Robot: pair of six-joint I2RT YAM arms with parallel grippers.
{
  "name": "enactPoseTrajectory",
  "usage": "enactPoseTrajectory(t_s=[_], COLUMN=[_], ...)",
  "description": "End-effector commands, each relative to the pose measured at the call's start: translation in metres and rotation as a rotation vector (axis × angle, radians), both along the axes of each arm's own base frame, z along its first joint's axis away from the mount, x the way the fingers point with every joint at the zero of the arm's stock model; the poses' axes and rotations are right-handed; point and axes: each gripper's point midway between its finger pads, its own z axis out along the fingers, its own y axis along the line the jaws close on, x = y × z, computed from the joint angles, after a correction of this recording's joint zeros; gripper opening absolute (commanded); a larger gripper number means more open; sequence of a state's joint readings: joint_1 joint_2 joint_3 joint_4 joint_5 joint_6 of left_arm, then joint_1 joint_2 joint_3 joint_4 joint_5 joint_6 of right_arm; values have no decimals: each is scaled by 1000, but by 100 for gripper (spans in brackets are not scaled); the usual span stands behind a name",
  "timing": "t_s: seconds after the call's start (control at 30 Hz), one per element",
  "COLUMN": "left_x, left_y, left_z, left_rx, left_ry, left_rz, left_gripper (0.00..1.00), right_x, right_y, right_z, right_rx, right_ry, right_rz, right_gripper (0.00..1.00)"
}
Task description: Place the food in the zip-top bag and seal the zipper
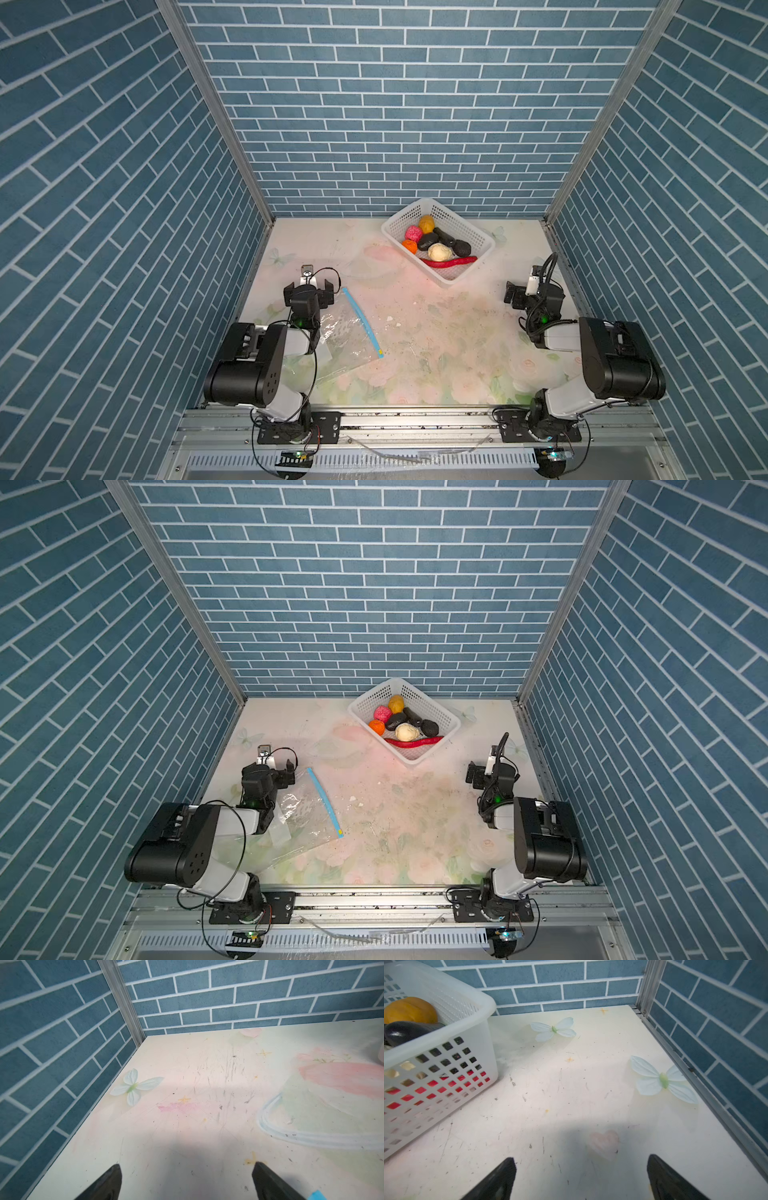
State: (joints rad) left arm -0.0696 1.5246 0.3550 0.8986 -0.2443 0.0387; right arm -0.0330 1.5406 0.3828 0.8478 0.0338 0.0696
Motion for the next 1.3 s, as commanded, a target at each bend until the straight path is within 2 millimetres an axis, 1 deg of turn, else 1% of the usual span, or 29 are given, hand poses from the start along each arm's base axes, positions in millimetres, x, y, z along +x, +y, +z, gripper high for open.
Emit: enactPoseTrajectory(t_s=[0.0, 1.27], left_x=[4, 4], left_y=[0, 0], left_z=[4, 4], left_rx=[7, 7], left_ry=[-8, -8], left_rz=[-2, -3], left_gripper=[99, 99], right_x=[3, 4], right_y=[-7, -7], right_z=[9, 8], right_rx=[-40, -28], right_ry=[-34, -28], right_rz=[-40, -34], right_gripper=[99, 99])
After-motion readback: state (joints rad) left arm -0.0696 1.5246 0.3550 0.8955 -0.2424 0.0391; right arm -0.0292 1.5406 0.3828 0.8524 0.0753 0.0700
